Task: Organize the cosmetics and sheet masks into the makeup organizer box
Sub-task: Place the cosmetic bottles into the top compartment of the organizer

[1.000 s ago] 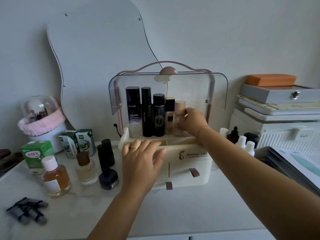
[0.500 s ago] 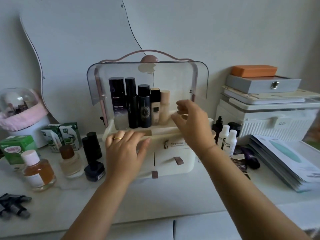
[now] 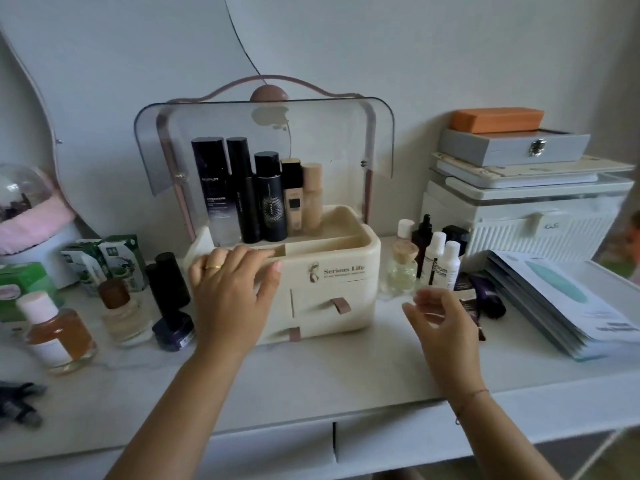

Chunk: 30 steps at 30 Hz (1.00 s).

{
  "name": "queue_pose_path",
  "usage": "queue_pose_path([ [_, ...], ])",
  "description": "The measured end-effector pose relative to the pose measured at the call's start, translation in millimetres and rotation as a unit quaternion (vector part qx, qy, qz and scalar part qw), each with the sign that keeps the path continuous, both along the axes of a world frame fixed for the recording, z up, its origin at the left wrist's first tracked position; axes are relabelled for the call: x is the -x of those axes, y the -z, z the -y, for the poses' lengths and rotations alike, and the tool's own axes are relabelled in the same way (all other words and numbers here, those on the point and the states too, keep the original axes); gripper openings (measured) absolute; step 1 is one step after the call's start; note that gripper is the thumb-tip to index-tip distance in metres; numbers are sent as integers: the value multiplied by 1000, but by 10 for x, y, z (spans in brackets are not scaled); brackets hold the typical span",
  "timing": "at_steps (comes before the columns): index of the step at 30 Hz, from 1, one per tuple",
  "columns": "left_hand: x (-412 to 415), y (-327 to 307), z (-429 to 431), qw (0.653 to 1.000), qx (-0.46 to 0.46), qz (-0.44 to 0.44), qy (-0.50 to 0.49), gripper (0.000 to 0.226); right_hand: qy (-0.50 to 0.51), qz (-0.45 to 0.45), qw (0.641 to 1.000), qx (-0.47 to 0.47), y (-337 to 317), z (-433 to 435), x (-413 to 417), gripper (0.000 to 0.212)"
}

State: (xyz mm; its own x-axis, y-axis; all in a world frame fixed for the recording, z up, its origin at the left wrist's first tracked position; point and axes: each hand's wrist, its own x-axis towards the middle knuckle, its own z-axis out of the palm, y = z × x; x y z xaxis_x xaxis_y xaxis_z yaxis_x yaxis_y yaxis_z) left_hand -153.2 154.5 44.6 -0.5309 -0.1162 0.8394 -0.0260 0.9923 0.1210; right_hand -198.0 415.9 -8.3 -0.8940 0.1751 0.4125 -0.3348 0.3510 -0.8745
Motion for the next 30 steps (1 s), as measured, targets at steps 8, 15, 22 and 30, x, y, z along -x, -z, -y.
queue_pose_path([
  [8, -322, 141, -1, 991, -74, -14, 108, 42, -98, 100, 979, -151, 41, 222, -121, 17],
  [15, -839, 441, 682, 940, -306, -152, -23, 44, -90, 113, 977, -160, 21, 194, -137, 14],
  [22, -909, 418, 1593, 894, -411, -104, -144, 68, -96, 115, 971, -184, 46, 225, -125, 17],
  [30, -826, 447, 2021, 879, -463, -49, -101, 27, -88, 101, 976, -174, 76, 218, -112, 23],
])
